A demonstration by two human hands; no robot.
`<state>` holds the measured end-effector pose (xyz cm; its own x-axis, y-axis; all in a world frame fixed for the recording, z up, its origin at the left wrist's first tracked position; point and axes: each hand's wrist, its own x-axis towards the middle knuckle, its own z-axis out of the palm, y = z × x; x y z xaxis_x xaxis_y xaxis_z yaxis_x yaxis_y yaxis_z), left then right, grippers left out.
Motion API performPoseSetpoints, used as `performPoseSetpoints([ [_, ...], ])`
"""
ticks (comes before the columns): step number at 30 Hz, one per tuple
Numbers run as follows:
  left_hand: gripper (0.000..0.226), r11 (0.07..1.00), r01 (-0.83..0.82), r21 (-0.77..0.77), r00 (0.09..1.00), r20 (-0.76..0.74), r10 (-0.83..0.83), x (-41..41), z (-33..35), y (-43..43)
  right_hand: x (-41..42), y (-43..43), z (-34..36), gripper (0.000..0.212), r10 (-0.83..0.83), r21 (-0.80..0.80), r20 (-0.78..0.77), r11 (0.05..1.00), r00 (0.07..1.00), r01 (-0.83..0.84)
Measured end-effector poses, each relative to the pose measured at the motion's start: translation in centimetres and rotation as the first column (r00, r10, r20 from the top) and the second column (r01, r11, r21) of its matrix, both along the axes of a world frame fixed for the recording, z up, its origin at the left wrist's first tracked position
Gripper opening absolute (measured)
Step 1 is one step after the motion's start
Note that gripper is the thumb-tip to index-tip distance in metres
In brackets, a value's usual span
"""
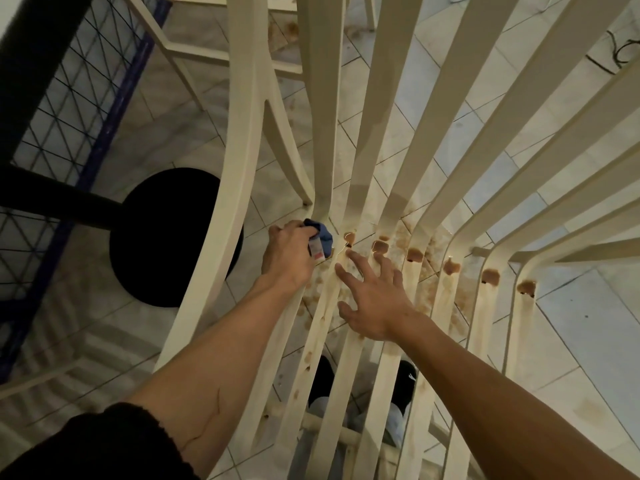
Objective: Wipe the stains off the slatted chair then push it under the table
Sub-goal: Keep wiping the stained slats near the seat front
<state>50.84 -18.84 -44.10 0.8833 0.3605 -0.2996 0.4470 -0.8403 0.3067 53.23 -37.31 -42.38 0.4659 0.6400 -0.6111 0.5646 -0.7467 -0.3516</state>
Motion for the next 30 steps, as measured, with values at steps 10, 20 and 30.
performPoseSetpoints([
  [10, 0.045, 0.998, -0.056, -0.041, 0.994, 0.095, 0.06, 1.6, 0.6, -0.3, 0.0, -0.1, -0.1, 0.066, 0.005, 0.01, 0.016, 1.0, 1.0, -0.005],
  [20, 0.046, 0.999, -0.02, 0.041, 0.999, -0.041, 0.022, -1.6, 1.3, -0.7, 0.1, -0.1, 0.1, 0.066, 0.014, 0.021, 0.016, 1.0, 1.0, -0.015],
  [30, 0.042, 0.997, -0.061, -0.036, 0.997, -0.041, 0.06, -1.1, 0.9, -0.7, -0.4, -0.3, -0.3, 0.071, -0.024, 0.059, 0.019, 0.998, 1.0, 0.023],
])
